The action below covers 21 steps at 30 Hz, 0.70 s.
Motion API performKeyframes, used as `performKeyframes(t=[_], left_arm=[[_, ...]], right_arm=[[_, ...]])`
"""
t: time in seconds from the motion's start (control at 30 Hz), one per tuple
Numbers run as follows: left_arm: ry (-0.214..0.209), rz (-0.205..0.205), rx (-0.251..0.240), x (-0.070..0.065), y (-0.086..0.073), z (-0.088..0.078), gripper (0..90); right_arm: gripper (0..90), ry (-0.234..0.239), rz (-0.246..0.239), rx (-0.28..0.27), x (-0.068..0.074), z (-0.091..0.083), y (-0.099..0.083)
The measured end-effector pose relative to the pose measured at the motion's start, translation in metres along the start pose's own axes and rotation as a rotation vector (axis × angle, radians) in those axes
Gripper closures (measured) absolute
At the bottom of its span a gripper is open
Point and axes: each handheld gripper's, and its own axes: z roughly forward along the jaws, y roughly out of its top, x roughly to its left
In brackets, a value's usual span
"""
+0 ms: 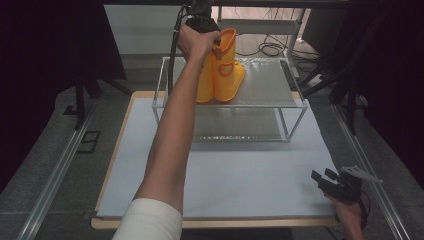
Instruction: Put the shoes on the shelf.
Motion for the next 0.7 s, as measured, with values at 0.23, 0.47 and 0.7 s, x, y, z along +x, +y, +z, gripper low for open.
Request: performKeyframes(t=[0.23,0.47,0.7], left_arm=[[-0.023,0.051,0.005,-0.006,0.0,0.003,68.4],[-0.054,0.051,-0.002,-0.005,0.003,-0.002,50.0],[-0.067,0.075,-0.015,-0.008,0.008,-0.016,45.1]], right_arm=[[39.6,0.003,-0.01,0.011,0.003,0.001,-0.001],[39.6,0.005,-0.011,0.018,0.004,0.004,-0.002],[39.6,0.006,-0.013,0.022,0.004,0.005,-0.002]])
